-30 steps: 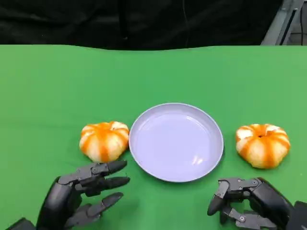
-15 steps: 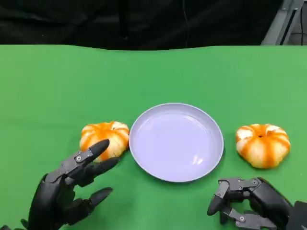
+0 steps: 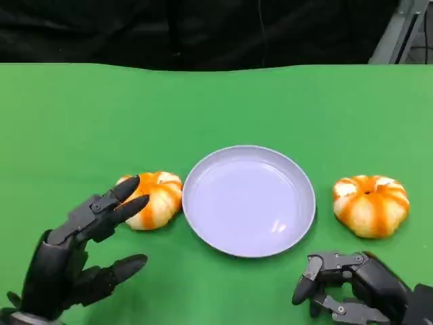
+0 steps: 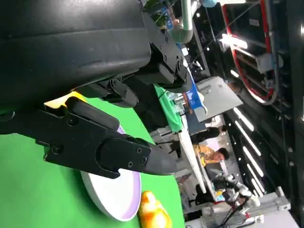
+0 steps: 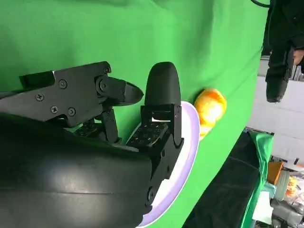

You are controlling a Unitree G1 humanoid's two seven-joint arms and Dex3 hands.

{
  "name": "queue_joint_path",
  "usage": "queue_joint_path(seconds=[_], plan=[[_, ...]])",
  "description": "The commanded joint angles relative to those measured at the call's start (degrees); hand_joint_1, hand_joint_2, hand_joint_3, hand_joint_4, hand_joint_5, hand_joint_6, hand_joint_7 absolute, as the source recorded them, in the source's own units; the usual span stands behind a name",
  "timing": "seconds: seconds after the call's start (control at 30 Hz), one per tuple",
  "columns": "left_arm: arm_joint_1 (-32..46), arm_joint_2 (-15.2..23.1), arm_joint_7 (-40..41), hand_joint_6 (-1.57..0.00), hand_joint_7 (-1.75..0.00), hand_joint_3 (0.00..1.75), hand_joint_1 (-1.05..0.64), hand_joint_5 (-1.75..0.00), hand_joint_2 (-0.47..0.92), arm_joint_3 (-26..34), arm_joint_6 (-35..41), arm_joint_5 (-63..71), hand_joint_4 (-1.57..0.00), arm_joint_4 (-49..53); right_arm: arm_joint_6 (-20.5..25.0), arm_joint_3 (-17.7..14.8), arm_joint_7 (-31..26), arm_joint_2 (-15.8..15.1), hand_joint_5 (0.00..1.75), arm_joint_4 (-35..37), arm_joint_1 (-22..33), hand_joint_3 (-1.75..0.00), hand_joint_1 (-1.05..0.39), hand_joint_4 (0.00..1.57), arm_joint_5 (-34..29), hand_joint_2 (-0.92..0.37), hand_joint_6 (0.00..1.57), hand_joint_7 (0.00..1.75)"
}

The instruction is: Grasp the bread from the table and place it into the plate.

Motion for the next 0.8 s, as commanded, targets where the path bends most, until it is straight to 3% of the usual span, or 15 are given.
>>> queue_joint_path(seconds=[0.03, 0.4, 0.47, 0.53, 0.57, 0.8], plan=[[0.65, 1.2, 1.13, -0.46, 0.0, 0.13, -0.63, 0.0, 0.92, 0.11, -0.51, 0.32, -0.55, -0.6, 0.31, -0.21, -0.02, -0.31, 1.52, 0.42, -0.38, -0.48, 0.0, 0.72, 0.41, -0.92, 0.81, 1.07], [0.69, 1.32, 1.42, -0.46, 0.0, 0.13, -0.63, 0.0, 0.92, -0.11, -0.51, 0.35, -0.55, -0.63, 0.31, -0.21, -0.02, -0.3, 1.52, 0.43, -0.39, -0.48, 0.0, 0.72, 0.41, -0.92, 0.81, 1.07], [-0.53, 2.49, 10.45, -0.48, -0.01, 0.13, -0.66, -0.01, 0.92, 4.01, -2.63, 14.18, -0.57, -1.94, 0.14, -0.03, -0.42, -0.16, 1.52, 0.05, -0.25, -0.48, 0.0, 0.72, -0.02, -0.92, 0.81, 1.07], [-3.61, 7.22, 26.99, -0.53, -0.03, 0.15, -0.73, -0.01, 0.92, 3.54, 2.73, 38.27, -0.58, -4.4, 0.06, 0.15, -0.82, 0.03, 1.52, -0.67, 0.19, -0.48, 0.0, 0.72, -0.36, -0.92, 0.82, 1.07], [-4.37, 8.51, 31.55, -0.54, -0.03, 0.16, -0.75, -0.01, 0.92, 2.7, 4.66, 44.18, -0.58, -4.89, 0.06, 0.17, -0.88, 0.06, 1.52, -0.83, 0.3, -0.48, 0.0, 0.72, -0.41, -0.92, 0.82, 1.07], [-7.68, 11.5, 48.31, -0.57, -0.03, 0.14, -0.78, -0.01, 0.92, -3.79, 9.67, 56.91, -0.59, -1.94, 0.99, -0.01, -0.51, 0.3, 1.51, -1.96, 1.07, -0.48, 0.0, 0.72, 0.06, -0.92, 0.81, 1.06]])
